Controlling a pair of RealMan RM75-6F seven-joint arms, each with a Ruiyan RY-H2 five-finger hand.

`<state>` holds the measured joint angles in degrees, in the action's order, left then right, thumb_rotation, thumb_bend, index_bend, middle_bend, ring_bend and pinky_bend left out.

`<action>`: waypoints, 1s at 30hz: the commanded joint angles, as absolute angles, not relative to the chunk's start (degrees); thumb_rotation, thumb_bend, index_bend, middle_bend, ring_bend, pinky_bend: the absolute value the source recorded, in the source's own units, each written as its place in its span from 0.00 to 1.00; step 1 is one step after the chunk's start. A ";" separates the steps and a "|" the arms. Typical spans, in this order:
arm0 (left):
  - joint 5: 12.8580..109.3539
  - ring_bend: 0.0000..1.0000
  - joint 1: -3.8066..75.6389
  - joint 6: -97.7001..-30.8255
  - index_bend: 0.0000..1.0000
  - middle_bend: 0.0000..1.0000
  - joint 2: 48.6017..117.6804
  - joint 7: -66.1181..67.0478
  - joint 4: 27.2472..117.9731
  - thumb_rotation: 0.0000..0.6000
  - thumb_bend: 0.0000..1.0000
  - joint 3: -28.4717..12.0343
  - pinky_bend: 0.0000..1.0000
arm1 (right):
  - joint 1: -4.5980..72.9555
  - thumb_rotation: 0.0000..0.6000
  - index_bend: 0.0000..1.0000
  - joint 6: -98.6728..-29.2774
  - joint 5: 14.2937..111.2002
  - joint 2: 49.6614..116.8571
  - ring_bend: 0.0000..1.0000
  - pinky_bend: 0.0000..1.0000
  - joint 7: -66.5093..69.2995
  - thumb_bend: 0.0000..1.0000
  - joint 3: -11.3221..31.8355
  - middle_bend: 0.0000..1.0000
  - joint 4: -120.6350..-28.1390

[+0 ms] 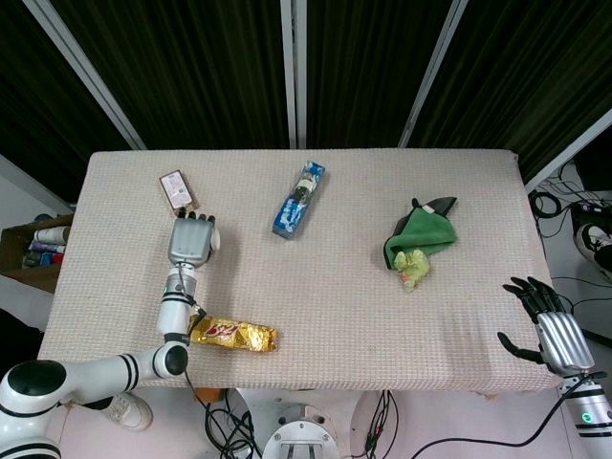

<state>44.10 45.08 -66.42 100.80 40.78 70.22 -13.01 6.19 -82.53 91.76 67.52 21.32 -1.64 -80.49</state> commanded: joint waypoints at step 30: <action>65.72 0.12 30.54 -64.94 0.21 0.19 101.98 -18.80 61.71 1.00 0.22 -17.67 0.16 | 6.14 1.00 0.17 -83.02 92.30 66.71 0.01 0.08 19.16 0.21 -1.52 0.12 -82.74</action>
